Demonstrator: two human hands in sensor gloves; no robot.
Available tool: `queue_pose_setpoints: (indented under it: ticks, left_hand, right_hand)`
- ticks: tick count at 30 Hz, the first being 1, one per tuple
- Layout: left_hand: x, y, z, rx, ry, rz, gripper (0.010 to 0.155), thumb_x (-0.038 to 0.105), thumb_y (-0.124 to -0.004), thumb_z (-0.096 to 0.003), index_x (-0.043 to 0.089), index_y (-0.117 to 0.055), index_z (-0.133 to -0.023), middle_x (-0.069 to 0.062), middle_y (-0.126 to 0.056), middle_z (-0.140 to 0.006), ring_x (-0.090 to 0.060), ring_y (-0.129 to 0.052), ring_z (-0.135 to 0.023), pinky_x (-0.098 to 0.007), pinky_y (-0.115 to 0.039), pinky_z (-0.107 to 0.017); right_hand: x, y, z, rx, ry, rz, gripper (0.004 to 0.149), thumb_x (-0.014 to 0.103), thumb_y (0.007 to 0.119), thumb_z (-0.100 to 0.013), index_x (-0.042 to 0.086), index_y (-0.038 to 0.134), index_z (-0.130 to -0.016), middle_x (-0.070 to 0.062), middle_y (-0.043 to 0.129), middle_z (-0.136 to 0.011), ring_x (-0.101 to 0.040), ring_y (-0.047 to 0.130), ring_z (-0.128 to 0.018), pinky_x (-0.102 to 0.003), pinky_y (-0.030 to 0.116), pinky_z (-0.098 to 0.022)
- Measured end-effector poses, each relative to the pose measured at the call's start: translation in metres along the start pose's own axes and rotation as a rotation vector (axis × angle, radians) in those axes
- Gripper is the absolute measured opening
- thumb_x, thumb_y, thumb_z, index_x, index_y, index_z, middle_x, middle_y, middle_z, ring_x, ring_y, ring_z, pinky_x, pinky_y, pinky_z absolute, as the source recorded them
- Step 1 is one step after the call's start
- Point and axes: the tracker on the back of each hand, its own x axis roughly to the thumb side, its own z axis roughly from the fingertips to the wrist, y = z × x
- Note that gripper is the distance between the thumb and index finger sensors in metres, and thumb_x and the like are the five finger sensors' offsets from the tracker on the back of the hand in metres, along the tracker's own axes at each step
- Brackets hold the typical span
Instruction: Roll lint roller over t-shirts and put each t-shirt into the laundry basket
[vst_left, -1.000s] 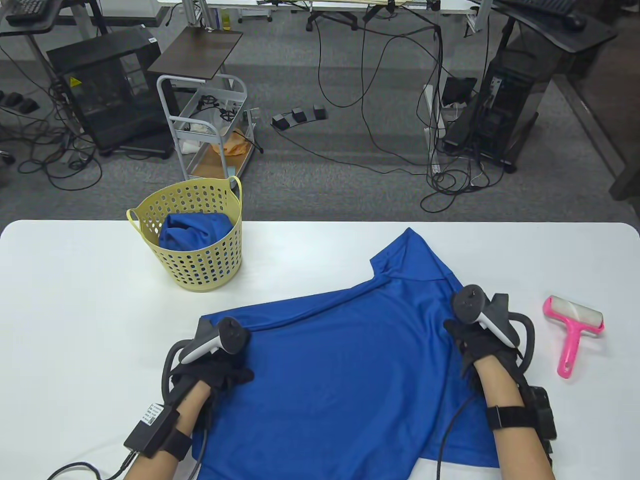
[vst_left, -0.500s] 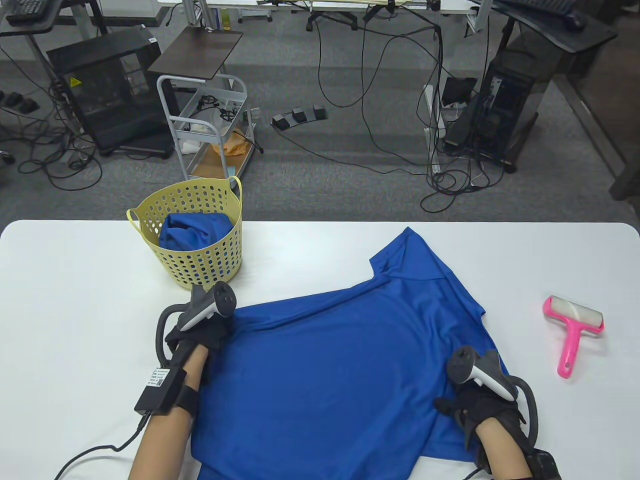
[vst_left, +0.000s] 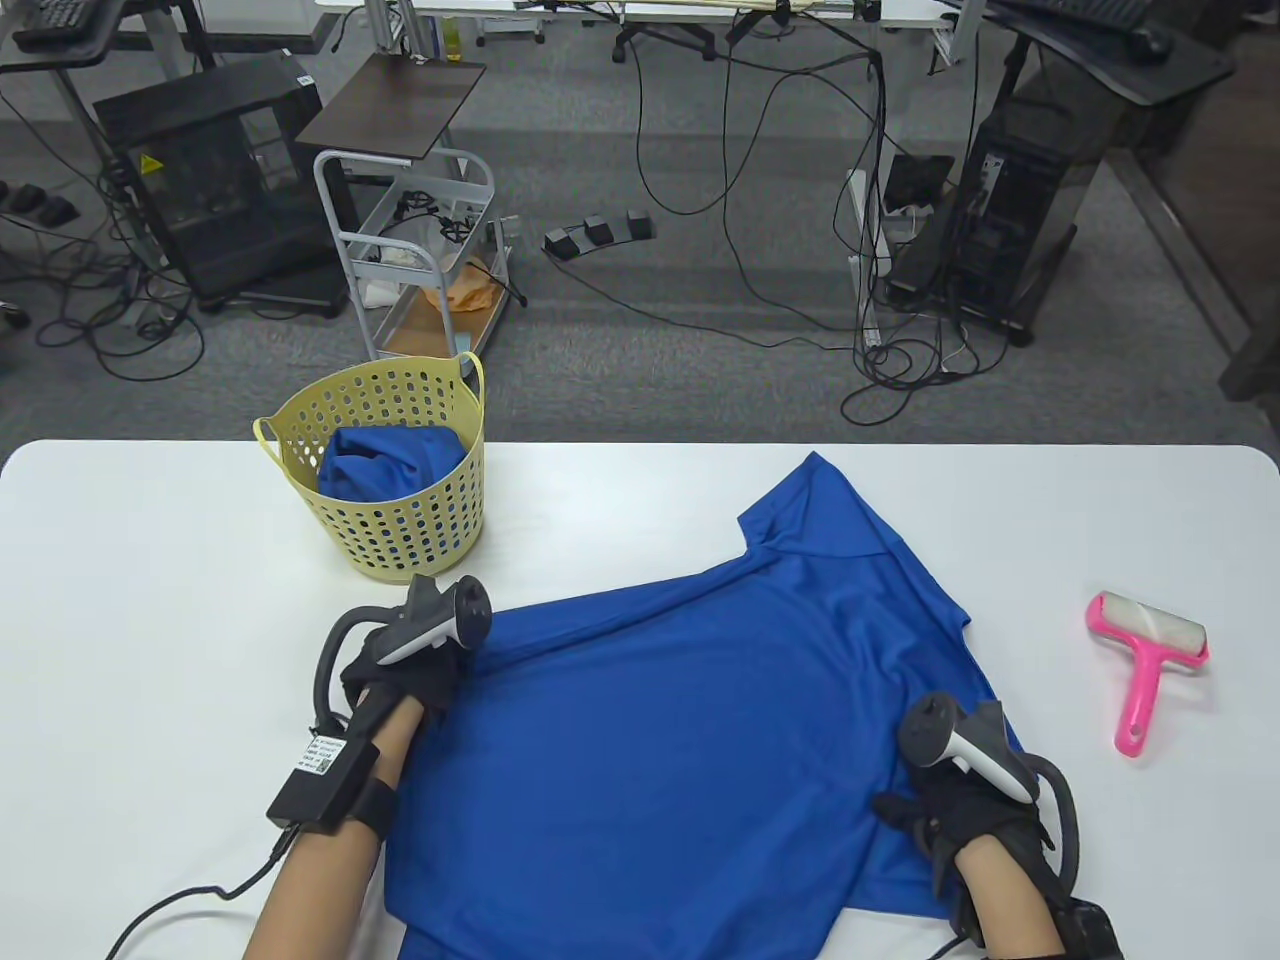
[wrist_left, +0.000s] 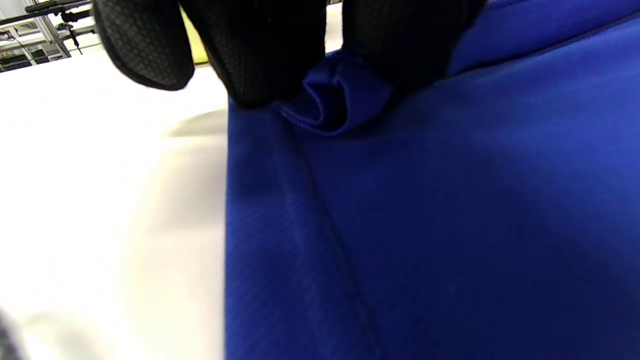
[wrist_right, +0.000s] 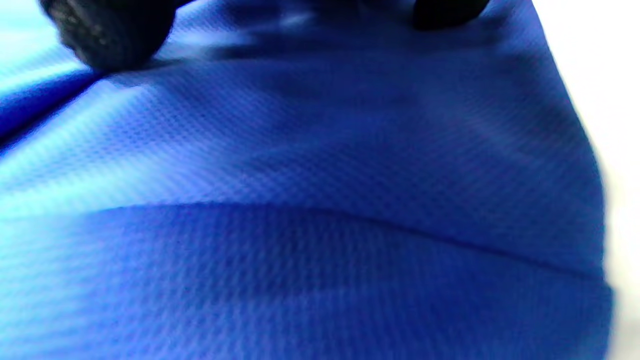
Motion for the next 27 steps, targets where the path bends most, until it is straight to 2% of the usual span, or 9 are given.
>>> queue_pose_setpoints:
  ticks: [2,4,6,9,14,19,23,25,27]
  left_hand:
    - [-0.004,0.012,0.001,0.013,-0.004,0.046,0.040,0.043,-0.070,-0.0510,0.040,-0.068,-0.091,0.001,-0.076,-0.102,-0.015,-0.095,-0.084,-0.050,-0.077,-0.067]
    - [-0.013,0.030,0.001,0.047,0.001,0.199,0.041,0.040,-0.071,-0.0517,0.035,-0.066,-0.093,0.000,-0.080,-0.098,-0.017,-0.100,-0.079,-0.049,-0.079,-0.065]
    - [-0.018,0.044,0.002,0.139,0.037,0.242,0.043,0.038,-0.070,-0.0526,0.033,-0.064,-0.095,-0.001,-0.080,-0.095,-0.013,-0.105,-0.065,-0.045,-0.082,-0.059]
    - [-0.018,0.059,0.006,0.370,0.100,0.239,0.047,0.035,-0.072,-0.0520,0.034,-0.059,-0.098,0.002,-0.074,-0.093,-0.004,-0.100,-0.046,-0.037,-0.085,-0.051]
    - [-0.012,0.052,0.017,0.494,0.150,0.172,0.067,0.034,-0.078,-0.0497,0.033,-0.041,-0.106,-0.003,-0.054,-0.103,-0.007,-0.093,-0.062,-0.036,-0.080,-0.055]
    - [-0.013,0.050,0.022,0.521,0.118,0.159,0.058,0.028,-0.080,-0.0488,0.032,-0.054,-0.101,-0.003,-0.058,-0.100,-0.009,-0.095,-0.059,-0.036,-0.083,-0.054]
    - [-0.008,0.056,0.024,0.542,0.068,0.187,0.039,0.026,-0.082,-0.0494,0.038,-0.073,-0.085,-0.004,-0.054,-0.102,-0.011,-0.097,-0.058,-0.036,-0.086,-0.051]
    - [-0.003,0.059,0.024,0.547,-0.006,0.147,0.034,0.022,-0.083,-0.0488,0.038,-0.080,-0.078,-0.002,-0.054,-0.104,-0.015,-0.096,-0.058,-0.039,-0.085,-0.050]
    - [0.004,0.063,0.025,0.516,0.024,0.034,0.032,0.021,-0.083,-0.0487,0.038,-0.084,-0.076,0.000,-0.054,-0.105,-0.015,-0.093,-0.062,-0.040,-0.081,-0.054]
  right_hand:
    - [-0.001,0.000,0.000,0.002,0.000,-0.001,0.076,0.058,0.061,-0.044,0.035,0.017,-0.103,-0.007,0.009,-0.114,-0.042,0.020,-0.101,-0.061,0.040,-0.071]
    - [-0.002,0.001,0.001,0.004,-0.003,-0.008,0.076,0.058,0.061,-0.044,0.035,0.018,-0.103,-0.006,0.009,-0.114,-0.041,0.019,-0.101,-0.060,0.039,-0.072]
    - [-0.004,0.002,0.001,0.005,-0.005,-0.011,0.076,0.058,0.061,-0.045,0.036,0.017,-0.103,-0.006,0.008,-0.114,-0.040,0.018,-0.101,-0.060,0.038,-0.072]
    - [-0.005,0.003,0.002,0.001,-0.005,-0.019,0.076,0.058,0.060,-0.045,0.036,0.017,-0.103,-0.005,0.008,-0.114,-0.039,0.017,-0.101,-0.059,0.037,-0.072]
    - [-0.005,0.006,0.002,0.001,-0.004,-0.013,0.075,0.059,0.058,-0.045,0.036,0.015,-0.102,-0.005,0.006,-0.113,-0.040,0.016,-0.101,-0.059,0.035,-0.072]
    - [-0.005,0.006,0.002,0.001,-0.003,-0.005,0.075,0.058,0.057,-0.045,0.036,0.015,-0.102,-0.006,0.006,-0.113,-0.040,0.015,-0.101,-0.059,0.035,-0.072]
    - [-0.005,0.006,0.002,-0.002,-0.005,-0.010,0.074,0.058,0.057,-0.045,0.037,0.015,-0.102,-0.006,0.005,-0.113,-0.040,0.015,-0.101,-0.060,0.034,-0.072]
    - [-0.005,0.007,0.002,-0.004,-0.007,-0.014,0.074,0.058,0.057,-0.045,0.037,0.015,-0.102,-0.005,0.005,-0.113,-0.040,0.015,-0.101,-0.060,0.034,-0.072]
    - [-0.005,0.008,0.002,-0.007,-0.007,-0.014,0.073,0.058,0.057,-0.045,0.037,0.015,-0.102,-0.005,0.005,-0.113,-0.040,0.015,-0.101,-0.060,0.033,-0.072]
